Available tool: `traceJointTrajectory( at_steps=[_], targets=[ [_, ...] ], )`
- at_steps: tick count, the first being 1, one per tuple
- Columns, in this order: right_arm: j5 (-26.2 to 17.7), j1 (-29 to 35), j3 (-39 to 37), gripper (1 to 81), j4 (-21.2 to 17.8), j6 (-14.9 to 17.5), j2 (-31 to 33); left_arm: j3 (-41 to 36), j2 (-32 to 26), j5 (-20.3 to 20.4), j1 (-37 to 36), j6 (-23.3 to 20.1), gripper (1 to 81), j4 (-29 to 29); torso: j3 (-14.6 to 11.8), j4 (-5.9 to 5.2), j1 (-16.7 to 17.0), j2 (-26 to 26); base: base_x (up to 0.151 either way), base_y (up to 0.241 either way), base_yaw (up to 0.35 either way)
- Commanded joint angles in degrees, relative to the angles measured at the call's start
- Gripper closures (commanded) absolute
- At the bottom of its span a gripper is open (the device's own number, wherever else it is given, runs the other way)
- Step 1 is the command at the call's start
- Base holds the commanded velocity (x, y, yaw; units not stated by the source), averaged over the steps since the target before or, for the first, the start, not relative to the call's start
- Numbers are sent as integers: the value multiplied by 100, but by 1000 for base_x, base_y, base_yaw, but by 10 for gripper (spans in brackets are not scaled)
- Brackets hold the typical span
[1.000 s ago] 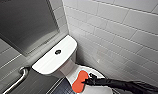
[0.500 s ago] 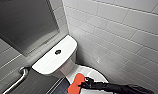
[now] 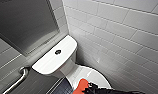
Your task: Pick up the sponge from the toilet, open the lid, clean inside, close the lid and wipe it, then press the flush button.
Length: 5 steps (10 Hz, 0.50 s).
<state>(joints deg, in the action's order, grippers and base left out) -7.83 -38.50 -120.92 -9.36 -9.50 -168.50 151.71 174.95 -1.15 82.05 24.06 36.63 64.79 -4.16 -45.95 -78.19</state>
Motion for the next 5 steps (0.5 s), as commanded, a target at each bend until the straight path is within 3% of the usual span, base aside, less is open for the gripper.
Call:
traceJointTrajectory(
  at_steps=[1, 5],
  targets=[
    [-97, 461, 1148, 811, 49, -35, 787, -10, 14, -404, 149, -16, 10, 2, 0, 0, 0, 0, 0, 0, 0],
    [246, -101, 1432, 811, 57, -26, 1483, -10, 23, -413, 149, -16, 10, 2, 0, 0, 0, 0, 0, 0, 0]
  ],
)
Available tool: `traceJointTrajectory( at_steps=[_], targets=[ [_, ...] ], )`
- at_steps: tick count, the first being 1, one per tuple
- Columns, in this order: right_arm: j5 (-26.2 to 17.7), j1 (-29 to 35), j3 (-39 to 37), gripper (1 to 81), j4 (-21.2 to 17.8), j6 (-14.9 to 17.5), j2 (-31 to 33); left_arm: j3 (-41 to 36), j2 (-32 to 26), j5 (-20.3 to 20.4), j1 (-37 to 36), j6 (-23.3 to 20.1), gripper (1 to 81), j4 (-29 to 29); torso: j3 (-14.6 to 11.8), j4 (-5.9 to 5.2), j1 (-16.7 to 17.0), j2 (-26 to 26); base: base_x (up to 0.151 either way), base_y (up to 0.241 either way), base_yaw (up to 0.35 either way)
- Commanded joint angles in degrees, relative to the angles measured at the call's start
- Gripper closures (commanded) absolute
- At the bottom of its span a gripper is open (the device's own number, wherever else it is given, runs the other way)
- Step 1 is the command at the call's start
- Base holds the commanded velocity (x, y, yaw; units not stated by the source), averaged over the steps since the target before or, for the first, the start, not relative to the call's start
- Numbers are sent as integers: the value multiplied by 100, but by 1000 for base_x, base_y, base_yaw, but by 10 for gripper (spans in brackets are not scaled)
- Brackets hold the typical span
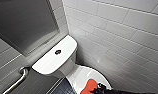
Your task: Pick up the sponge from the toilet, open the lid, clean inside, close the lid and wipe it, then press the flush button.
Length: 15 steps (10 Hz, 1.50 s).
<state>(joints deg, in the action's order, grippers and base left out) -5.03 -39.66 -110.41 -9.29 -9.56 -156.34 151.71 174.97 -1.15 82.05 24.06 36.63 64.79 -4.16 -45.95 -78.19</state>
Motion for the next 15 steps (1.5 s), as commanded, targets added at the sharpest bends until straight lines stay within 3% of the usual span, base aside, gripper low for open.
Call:
traceJointTrajectory(
  at_steps=[1, 4, 10, 15],
  targets=[
    [55, -126, 416, 811, 50, -11, 399, -10, 12, -413, 149, -16, 10, 2, 0, 0, 0, 0, 0, 0, 0],
    [309, -574, 697, 811, 50, 7, 943, -10, 21, -404, 149, -16, 10, 11, 0, 0, 0, 0, 0, 0, 0],
    [766, -741, 2279, 811, 6, -20, 2543, -10, 38, -395, 149, -16, 10, 19, 0, 0, 0, 0, 0, 0, 0],
    [1602, -1813, 1726, 811, 32, -28, 2781, -10, 21, -422, 140, -16, 10, 19, 0, 0, 0, 0, 0, 0, 0]
  ],
)
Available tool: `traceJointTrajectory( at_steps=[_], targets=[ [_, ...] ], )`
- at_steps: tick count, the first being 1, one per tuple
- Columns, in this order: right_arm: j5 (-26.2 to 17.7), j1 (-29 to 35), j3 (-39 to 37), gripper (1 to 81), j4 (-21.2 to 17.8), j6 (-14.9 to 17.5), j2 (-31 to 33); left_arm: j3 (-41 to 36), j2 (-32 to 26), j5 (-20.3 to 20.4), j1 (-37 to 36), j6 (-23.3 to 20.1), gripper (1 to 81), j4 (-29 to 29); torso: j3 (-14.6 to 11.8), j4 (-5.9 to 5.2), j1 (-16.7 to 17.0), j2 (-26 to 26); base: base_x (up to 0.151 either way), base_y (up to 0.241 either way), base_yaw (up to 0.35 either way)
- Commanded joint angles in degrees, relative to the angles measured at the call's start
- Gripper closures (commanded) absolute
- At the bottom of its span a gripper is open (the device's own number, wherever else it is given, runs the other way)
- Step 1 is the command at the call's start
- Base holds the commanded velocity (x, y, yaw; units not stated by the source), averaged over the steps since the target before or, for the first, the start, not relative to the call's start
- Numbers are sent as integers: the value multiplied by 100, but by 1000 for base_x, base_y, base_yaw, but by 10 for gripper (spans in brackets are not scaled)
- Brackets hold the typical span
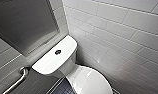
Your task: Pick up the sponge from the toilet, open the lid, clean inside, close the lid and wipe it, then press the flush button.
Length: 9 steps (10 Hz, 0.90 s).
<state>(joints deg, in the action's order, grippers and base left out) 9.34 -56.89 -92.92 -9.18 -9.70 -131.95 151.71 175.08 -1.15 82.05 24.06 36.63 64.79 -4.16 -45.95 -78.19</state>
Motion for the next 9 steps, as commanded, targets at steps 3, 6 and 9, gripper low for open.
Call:
traceJointTrajectory(
  at_steps=[3, 6, 9],
  targets=[
    [569, -564, 195, 811, 39, -5, 922, -10, -7, -413, 148, -16, 10, 11, 0, 0, 0, 0, 0, 0, 0],
    [534, -1073, 320, 811, 101, 56, 844, -53, -87, -378, 9, 28, 10, -51, 0, 0, 0, -2, 0, 0, 0],
    [552, -1820, -234, 811, 232, 91, 343, -89, -122, -378, -211, 46, 10, -69, 0, 0, 369, 571, 0, 0, 0]
  ],
)
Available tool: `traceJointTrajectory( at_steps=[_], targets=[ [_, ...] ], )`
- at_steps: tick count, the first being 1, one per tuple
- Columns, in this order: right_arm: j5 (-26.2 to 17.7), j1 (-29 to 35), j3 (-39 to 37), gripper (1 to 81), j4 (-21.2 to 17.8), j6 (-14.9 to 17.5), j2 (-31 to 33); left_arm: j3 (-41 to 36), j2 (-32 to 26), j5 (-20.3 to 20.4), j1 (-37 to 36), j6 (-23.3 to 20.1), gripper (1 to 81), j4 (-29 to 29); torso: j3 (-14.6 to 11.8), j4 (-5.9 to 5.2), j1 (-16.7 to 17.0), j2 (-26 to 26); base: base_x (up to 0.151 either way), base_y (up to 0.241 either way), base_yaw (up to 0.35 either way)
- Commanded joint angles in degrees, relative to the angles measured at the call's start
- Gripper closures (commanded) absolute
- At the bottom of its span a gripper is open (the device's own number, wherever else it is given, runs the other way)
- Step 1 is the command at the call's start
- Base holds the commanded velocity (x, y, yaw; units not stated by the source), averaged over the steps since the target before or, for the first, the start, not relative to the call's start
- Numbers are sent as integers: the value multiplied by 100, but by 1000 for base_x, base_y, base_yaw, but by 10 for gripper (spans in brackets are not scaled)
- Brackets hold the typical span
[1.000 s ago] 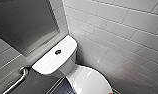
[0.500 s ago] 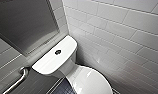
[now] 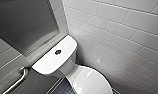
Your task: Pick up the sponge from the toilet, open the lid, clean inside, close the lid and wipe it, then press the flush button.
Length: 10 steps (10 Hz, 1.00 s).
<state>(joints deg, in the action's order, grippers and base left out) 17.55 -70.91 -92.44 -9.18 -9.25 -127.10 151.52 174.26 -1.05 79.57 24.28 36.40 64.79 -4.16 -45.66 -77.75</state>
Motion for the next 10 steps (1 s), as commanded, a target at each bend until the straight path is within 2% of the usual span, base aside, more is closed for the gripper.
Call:
traceJointTrajectory(
  at_steps=[1, 3, 6, 7, 8, 9, 10],
  targets=[
    [-235, -621, -466, 811, 259, 46, -257, -131, -58, -387, -59, 24, 10, -45, -176, 0, 367, 566, 0, 0, 0],
    [-226, -911, -818, 811, 259, 46, -450, -368, -172, -396, -235, 41, 10, -63, -628, 0, 537, 839, 0, 0, 0],
    [-183, -1263, -1415, 811, 276, 46, -872, -1105, -576, -396, -454, 77, 10, -265, -1062, 465, 878, 1362, 0, 0, 0],
    [-130, -1334, -1538, 811, 329, 46, -995, -1299, -734, -396, -508, 77, 10, -405, -1239, 576, 1014, 1567, 0, 0, 0],
    [-129, -1351, -1644, 811, 373, 46, -1083, -1414, -866, -387, -542, 77, 10, -484, -1441, 596, 1156, 1784, 0, 0, 0],
    [-129, -1352, -1723, 811, 382, 46, -1154, -1458, -954, -387, -543, 77, 10, -529, -1472, 415, 1291, 1989, 0, 0, 0],
    [-129, -1343, -1750, 811, 399, 46, -1224, -1459, -998, -379, -543, 77, 10, -546, -1691, 56, 1425, 2188, 0, 0, 0]
  ],
)
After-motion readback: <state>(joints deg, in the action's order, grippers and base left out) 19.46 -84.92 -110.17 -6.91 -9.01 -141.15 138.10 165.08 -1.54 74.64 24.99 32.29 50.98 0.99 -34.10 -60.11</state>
